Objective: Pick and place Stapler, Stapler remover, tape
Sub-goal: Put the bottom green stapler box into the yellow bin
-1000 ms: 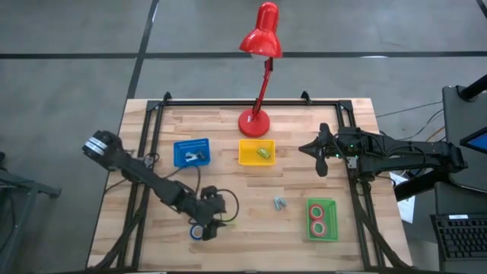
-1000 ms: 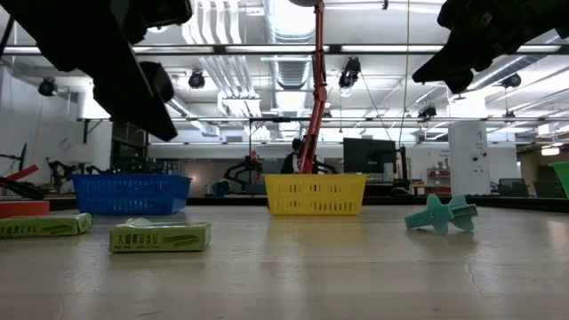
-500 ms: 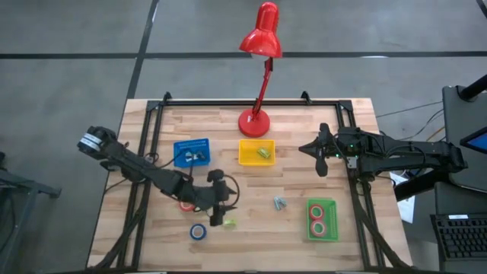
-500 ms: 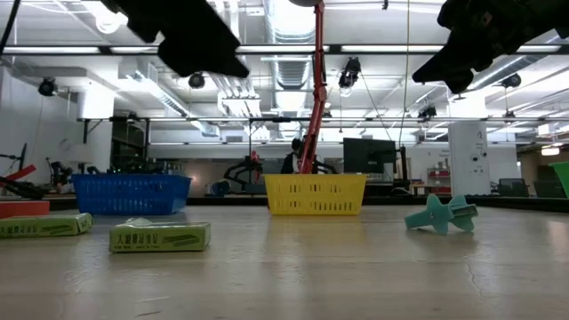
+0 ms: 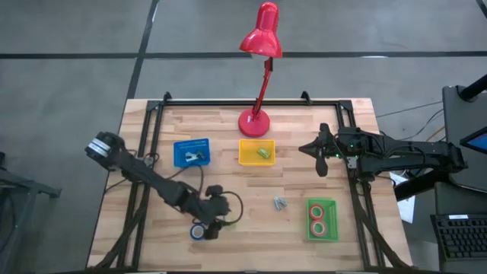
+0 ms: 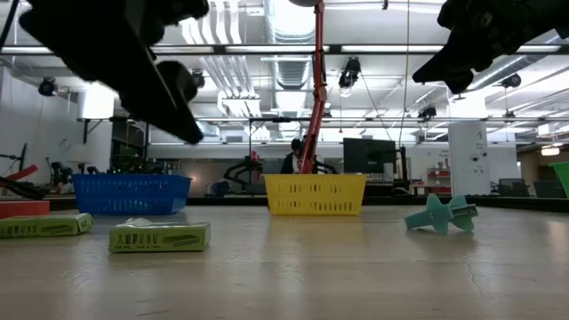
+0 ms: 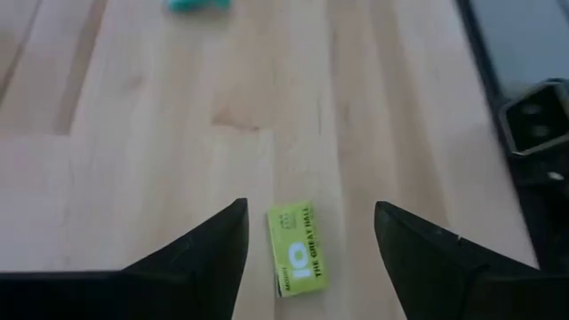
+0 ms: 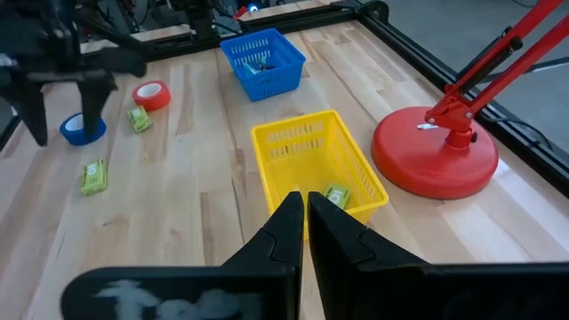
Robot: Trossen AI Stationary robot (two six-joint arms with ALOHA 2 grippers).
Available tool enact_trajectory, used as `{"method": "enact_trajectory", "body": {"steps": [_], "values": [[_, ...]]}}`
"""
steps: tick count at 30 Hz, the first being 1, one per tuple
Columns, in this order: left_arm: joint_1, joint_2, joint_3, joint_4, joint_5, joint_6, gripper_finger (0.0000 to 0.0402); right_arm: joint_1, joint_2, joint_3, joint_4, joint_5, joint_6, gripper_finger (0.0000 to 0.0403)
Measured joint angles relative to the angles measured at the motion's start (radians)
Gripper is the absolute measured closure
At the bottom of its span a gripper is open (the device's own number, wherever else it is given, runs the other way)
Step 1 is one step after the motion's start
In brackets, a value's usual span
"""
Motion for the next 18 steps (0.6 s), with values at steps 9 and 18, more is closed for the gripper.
{"method": "enact_trajectory", "body": {"steps": [9,18], "values": [[-0.007,0.127,0.003,0.015,0.002,-0.067,0.0141,0.0,0.0,0.0,-0.002,0.0,0.002,0.0385],[-0.01,0.215,0.004,0.1,0.042,-0.061,0.014,0.0,0.0,0.0,-0.001,0.0,0.0,0.0385]]}}
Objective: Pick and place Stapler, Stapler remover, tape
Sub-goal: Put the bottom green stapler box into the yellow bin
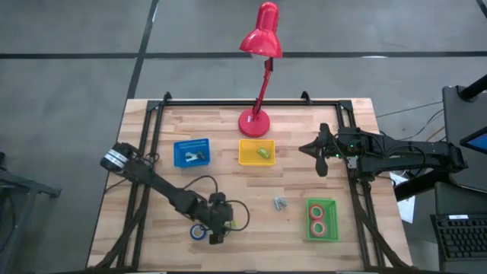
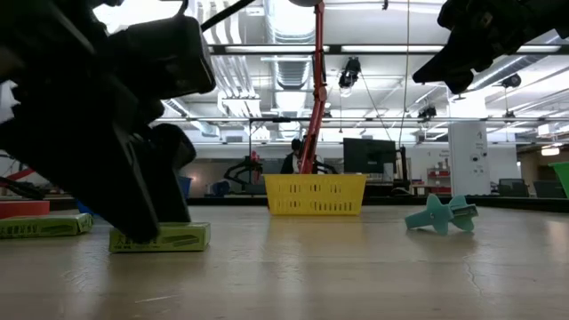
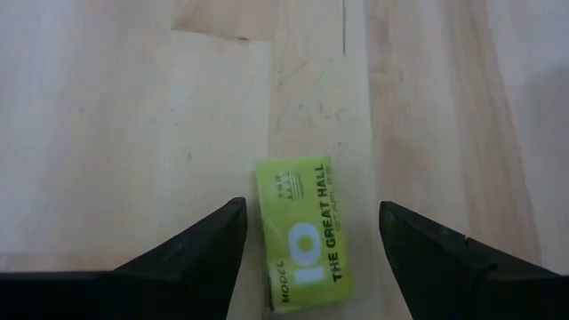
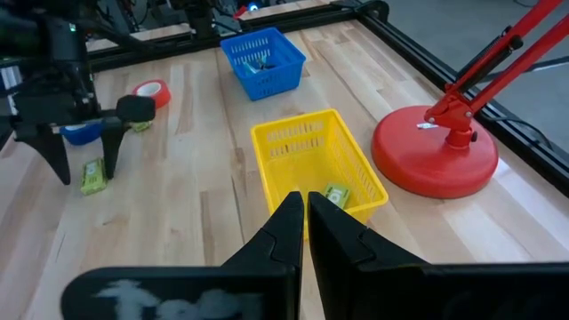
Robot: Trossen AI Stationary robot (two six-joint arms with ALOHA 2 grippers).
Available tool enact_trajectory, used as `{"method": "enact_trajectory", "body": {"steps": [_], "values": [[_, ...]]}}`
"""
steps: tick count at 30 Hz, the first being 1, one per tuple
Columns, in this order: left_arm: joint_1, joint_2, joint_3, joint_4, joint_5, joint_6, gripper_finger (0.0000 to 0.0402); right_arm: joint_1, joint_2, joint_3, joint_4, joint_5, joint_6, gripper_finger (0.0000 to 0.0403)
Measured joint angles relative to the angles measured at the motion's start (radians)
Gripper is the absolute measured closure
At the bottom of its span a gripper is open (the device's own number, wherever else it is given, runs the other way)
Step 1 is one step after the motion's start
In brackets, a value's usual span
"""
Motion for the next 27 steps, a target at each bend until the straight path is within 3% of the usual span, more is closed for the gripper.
{"method": "enact_trajectory", "body": {"steps": [9,22,27], "values": [[0.0,0.028,0.003,-0.015,-0.031,0.015,0.0168,0.0,0.0,0.0,0.0,0.0,-0.001,0.0385],[0.0,0.026,0.005,-0.028,-0.099,0.087,0.0297,0.0,0.0,0.0,0.0,0.0,0.0,0.0385],[0.009,0.024,0.032,-0.046,-0.166,0.137,0.0286,0.0,0.0,0.0,0.0,0.0,0.0,0.0385]]}}
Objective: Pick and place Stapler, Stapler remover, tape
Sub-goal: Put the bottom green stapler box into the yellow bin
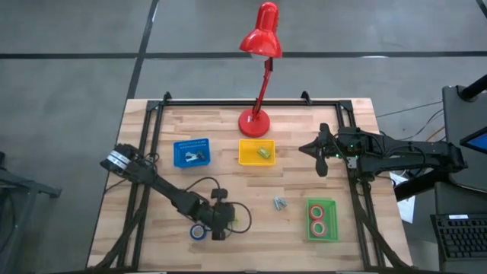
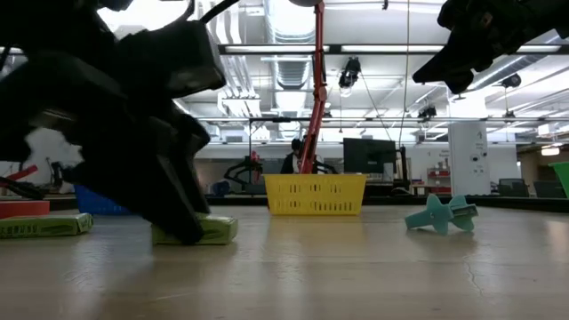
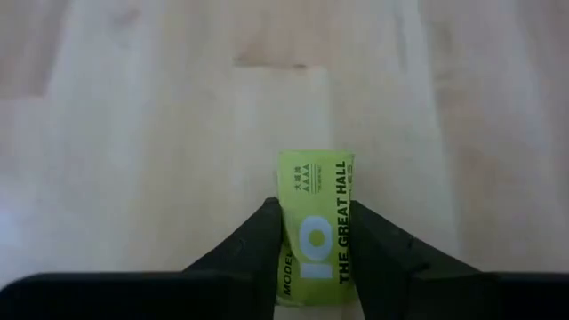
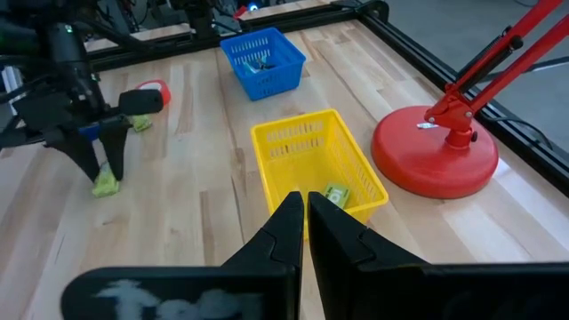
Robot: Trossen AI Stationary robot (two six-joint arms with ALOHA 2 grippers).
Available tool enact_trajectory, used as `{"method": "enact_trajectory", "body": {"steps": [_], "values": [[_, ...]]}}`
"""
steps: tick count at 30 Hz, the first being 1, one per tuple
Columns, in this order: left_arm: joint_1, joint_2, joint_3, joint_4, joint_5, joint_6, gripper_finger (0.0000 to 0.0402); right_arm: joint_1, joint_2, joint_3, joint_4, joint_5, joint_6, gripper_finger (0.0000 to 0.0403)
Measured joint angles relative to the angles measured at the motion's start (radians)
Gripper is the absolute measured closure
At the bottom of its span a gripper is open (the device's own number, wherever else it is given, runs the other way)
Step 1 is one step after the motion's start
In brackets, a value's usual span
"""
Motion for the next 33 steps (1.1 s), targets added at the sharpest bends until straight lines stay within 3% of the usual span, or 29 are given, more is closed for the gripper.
{"method": "enact_trajectory", "body": {"steps": [5,10,14,18,26,33], "values": [[0.03,-0.036,0.049,-0.013,-0.065,0.101,0.0265,0.0,0.0,0.0,0.0,0.0,0.0,0.0385],[0.108,-0.088,0.078,-0.039,-0.118,0.2,0.0285,0.0,0.0,0.0,0.0,0.0,-0.001,0.0385],[0.207,-0.123,0.103,-0.024,-0.14,0.311,0.0294,0.0,0.0,0.0,0.0,0.0,-0.001,0.0385],[0.322,-0.129,0.124,-0.034,-0.14,0.388,0.0277,0.0,0.0,0.0,-0.001,0.0,-0.001,0.0385],[0.534,-0.135,0.151,-0.017,0.004,0.389,0.0273,0.0,0.0,0.0,0.0,0.0,0.0,0.0385],[0.617,-0.121,0.153,0.03,0.082,0.383,0.0284,0.0,0.0,0.0,0.0,0.0,0.0,0.0385]]}}
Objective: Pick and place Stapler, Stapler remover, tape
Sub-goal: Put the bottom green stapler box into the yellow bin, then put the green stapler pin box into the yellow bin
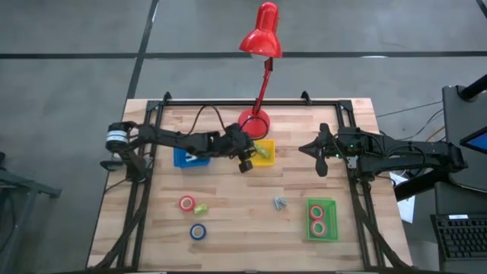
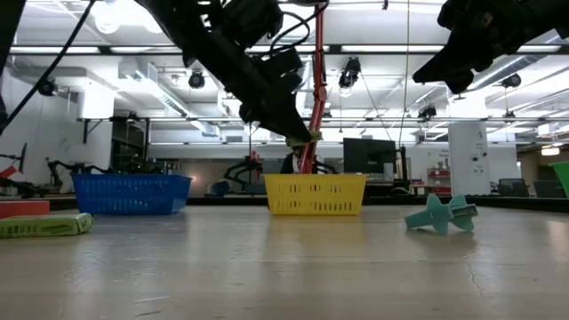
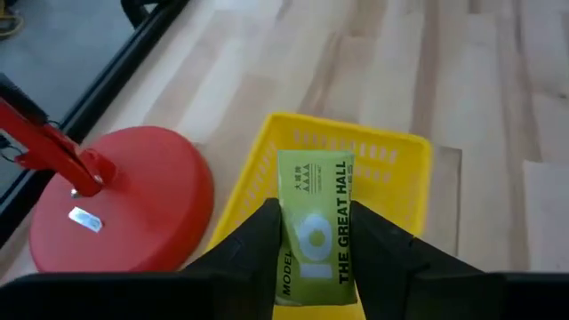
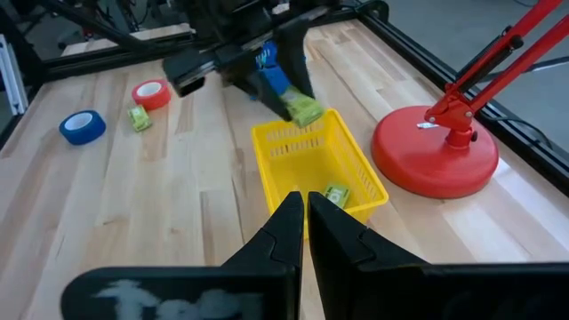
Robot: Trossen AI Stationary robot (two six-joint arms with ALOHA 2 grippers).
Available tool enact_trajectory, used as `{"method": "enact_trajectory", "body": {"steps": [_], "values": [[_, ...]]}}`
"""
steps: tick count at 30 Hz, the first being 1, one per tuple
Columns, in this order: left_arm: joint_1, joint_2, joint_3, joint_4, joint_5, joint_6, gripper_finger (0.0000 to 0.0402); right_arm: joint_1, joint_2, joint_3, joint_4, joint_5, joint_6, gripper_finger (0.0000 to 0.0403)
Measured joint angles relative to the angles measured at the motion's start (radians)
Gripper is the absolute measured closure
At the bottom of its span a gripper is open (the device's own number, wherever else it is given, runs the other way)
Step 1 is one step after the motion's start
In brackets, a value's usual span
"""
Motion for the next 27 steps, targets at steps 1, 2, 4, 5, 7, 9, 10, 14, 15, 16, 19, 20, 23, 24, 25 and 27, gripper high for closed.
{"method": "enact_trajectory", "body": {"steps": [1,2,4,5,7,9,10,14,15,16,19,20,23,24,25,27], "values": [[0.002,0.005,0.0,0.01,0.013,0.002,0.0282,0.0,0.0,0.0,0.0,0.0,-0.001,0.0385],[0.002,0.01,0.0,0.022,0.032,0.004,0.0278,0.0,0.0,0.0,0.0,0.0,-0.001,0.0385],[0.002,0.018,0.0,0.031,0.048,0.012,0.0272,0.0,0.0,0.0,0.0,0.0,0.001,0.0385],[0.002,0.021,0.0,0.028,0.047,0.017,0.0269,0.0,0.0,0.0,0.0,0.0,0.0,0.0385],[0.003,0.024,0.0,0.031,0.04,0.017,0.0266,0.0,0.0,0.0,0.0,0.0,-0.001,0.0385],[0.007,0.024,-0.003,0.031,0.038,-0.003,0.0266,0.0,0.0,0.0,0.0,0.0,0.001,0.0385],[0.008,0.024,-0.004,0.031,0.038,-0.012,0.0266,0.0,0.0,0.0,0.0,0.0,-0.001,0.0385],[0.008,0.024,-0.01,0.03,0.067,-0.018,0.026,0.0,0.0,0.0,0.0,0.0,0.001,0.0385],[0.007,0.024,-0.01,0.031,0.068,-0.019,0.0257,0.0,0.0,0.0,0.0,0.0,-0.001,0.0385],[0.007,0.024,-0.01,0.031,0.069,-0.018,0.0253,0.0,0.0,0.0,0.0,0.0,-0.001,0.0385],[0.007,0.024,-0.01,0.031,0.069,-0.024,0.0235,0.0,0.0,0.0,0.0,0.0,0.001,0.0385],[0.007,0.024,-0.01,0.031,0.069,-0.025,0.0227,0.0,0.0,0.0,0.0,0.0,-0.001,0.0385],[0.007,0.024,-0.01,0.031,0.068,-0.047,0.0204,0.0,0.0,0.0,0.0,0.0,0.0,0.0385],[0.007,0.024,-0.009,0.03,0.068,-0.062,0.0198,0.0,0.0,0.0,0.0,0.0,0.001,0.0385],[0.007,0.023,-0.008,0.024,0.068,-0.071,0.0193,0.0,0.0,0.0,0.0,0.0,-0.001,0.0385],[-0.004,0.014,-0.008,-0.001,0.071,-0.08,0.0189,0.0,0.0,0.0,0.0,0.0,-0.001,0.0385]]}}
